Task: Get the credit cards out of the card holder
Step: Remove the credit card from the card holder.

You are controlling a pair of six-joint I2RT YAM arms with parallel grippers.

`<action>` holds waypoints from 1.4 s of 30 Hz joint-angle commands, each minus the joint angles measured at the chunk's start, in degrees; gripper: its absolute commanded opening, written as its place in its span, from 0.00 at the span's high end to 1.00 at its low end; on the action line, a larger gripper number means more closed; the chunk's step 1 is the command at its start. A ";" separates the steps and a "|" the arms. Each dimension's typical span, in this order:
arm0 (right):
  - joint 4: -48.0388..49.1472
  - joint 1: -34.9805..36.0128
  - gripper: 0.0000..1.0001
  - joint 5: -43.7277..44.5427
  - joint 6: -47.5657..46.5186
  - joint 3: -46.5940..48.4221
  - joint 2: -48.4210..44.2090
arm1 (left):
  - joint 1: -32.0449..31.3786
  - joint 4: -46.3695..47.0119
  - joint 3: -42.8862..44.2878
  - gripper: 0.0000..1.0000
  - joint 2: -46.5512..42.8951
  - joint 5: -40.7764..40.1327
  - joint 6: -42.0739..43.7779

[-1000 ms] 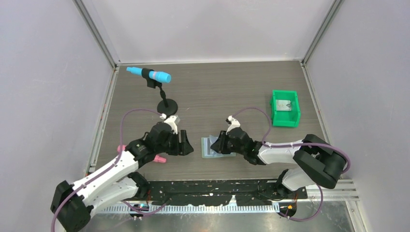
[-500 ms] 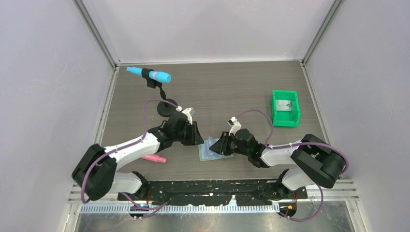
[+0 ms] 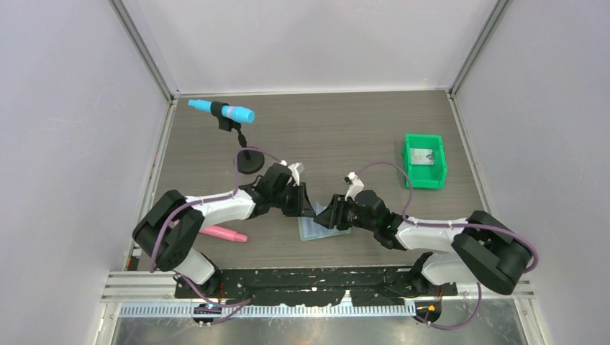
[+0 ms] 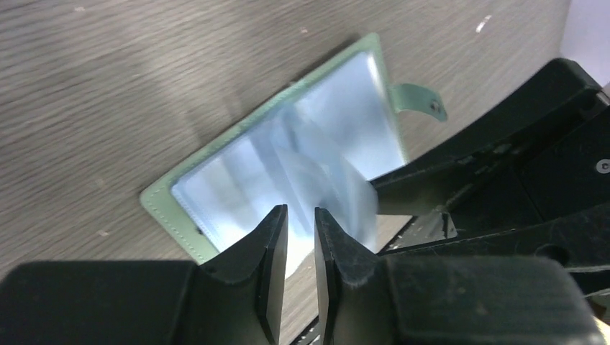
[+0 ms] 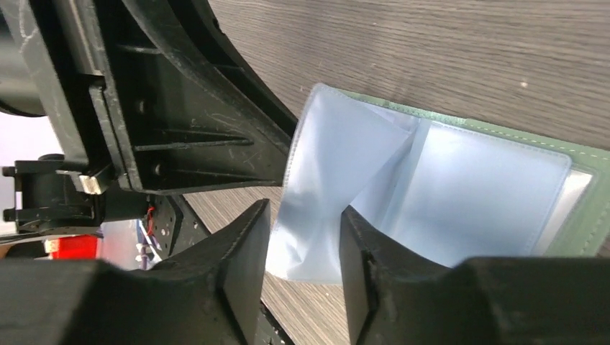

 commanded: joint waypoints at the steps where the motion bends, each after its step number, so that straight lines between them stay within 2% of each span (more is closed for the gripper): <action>1: -12.98 -0.33 0.50 4.24 -2.85 2.33 -7.40 | -2.25 4.90 4.10 0.78 0.29 4.84 -0.47; 7: -32.84 -0.62 0.37 15.00 -4.62 5.58 -19.90 | -4.72 5.38 6.44 0.77 4.18 5.19 -0.48; 13: -42.61 -0.86 0.32 19.95 -6.57 7.48 -28.46 | -5.78 7.58 8.87 0.77 9.07 5.96 -0.97; 21: -44.75 -0.86 0.39 20.53 -7.31 7.58 -31.98 | -8.05 9.92 13.07 0.77 13.14 7.57 -2.25; 26: -45.64 -0.86 0.40 20.70 -7.38 7.71 -33.83 | -8.66 13.17 13.38 0.76 14.45 8.03 -3.70; 35: -49.32 -0.86 0.36 23.26 -7.85 7.97 -36.28 | -10.25 16.88 14.65 0.64 17.62 8.94 -5.19; 39: -49.33 -0.86 0.43 23.30 -7.89 7.99 -37.53 | -10.69 18.00 15.10 0.64 18.27 9.49 -5.62; 42: -48.23 -0.86 0.54 21.90 -7.98 7.82 -36.49 | -9.68 15.88 14.09 0.63 15.43 7.87 -4.64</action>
